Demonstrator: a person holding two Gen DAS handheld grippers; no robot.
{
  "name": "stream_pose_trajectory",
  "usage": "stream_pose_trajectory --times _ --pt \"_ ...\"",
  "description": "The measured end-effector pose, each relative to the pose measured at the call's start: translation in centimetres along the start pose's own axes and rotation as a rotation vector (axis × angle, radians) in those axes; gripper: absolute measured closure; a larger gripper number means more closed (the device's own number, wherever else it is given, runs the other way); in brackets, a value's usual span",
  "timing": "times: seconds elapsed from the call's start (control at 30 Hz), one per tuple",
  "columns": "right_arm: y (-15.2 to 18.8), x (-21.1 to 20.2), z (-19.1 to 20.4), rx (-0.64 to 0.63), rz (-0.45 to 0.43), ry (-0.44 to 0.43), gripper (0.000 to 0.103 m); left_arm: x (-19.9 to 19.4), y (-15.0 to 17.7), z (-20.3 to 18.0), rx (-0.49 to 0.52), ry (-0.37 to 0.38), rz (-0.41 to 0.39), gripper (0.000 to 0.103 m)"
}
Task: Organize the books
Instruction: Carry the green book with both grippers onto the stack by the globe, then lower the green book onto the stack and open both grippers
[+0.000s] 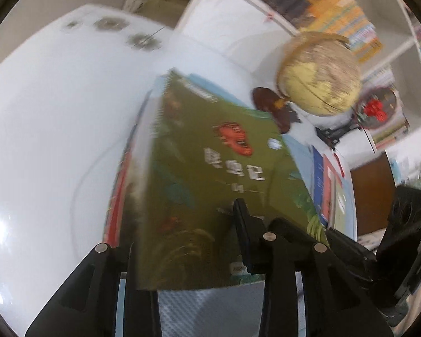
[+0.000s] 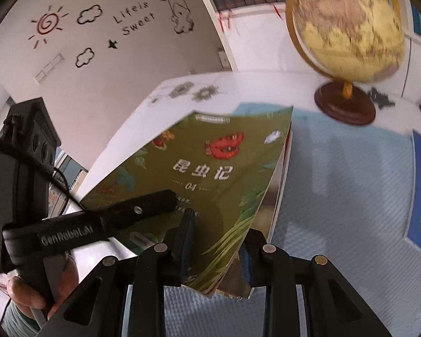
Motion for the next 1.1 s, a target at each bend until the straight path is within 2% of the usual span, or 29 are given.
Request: stream_pose_trajectory --times 0.17,0.4,0.53,0.67,0.77,0.83,0.93,1.1 --pt "1.0 1.0 -0.2 -0.004 0.035 0.006 0.076 0.4 1.0 3.0 -0.115 0.003 0.056 0.069" --pt "1.7 2.2 -1.6 0.015 0.078 0.029 0.076 -0.5 1.5 4.3 -0.065 -0.126 0.007 0.069" --pt "1.4 2.4 -1.2 -0.038 0.08 0.051 0.076 -0.5 1.7 4.7 -0.082 -0.126 0.005 0.069" --pt "1.3 2.7 -0.9 -0.078 0.094 0.07 0.075 -0.6 1.8 4.5 -0.069 -0.168 -0.013 0.069" --pt "1.8 3.0 -0.8 -0.066 0.125 0.04 0.069 -0.9 1.5 4.7 -0.079 -0.178 -0.021 0.069" --pt "2.0 2.9 -0.7 -0.066 0.14 0.035 0.061 -1.6 1.4 5.2 -0.117 -0.174 -0.04 0.069" --pt "2.7 2.3 -0.8 -0.067 0.169 0.017 0.058 -2.7 1.7 5.6 -0.141 -0.206 -0.075 0.069" --pt "4.7 -0.5 -2.8 -0.045 0.168 0.014 0.052 -4.2 3.1 3.4 -0.097 -0.225 -0.101 0.069"
Point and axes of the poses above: each gripper's, at about its wrist camera, not at the fingertips, and x roughly the way its jaws point, z to its left, y to its underside, the point moved 7 cm from there along x, roughly the way its jaws point, and after that the axes turned 9 degrees about -y, right-handed, at the moved point
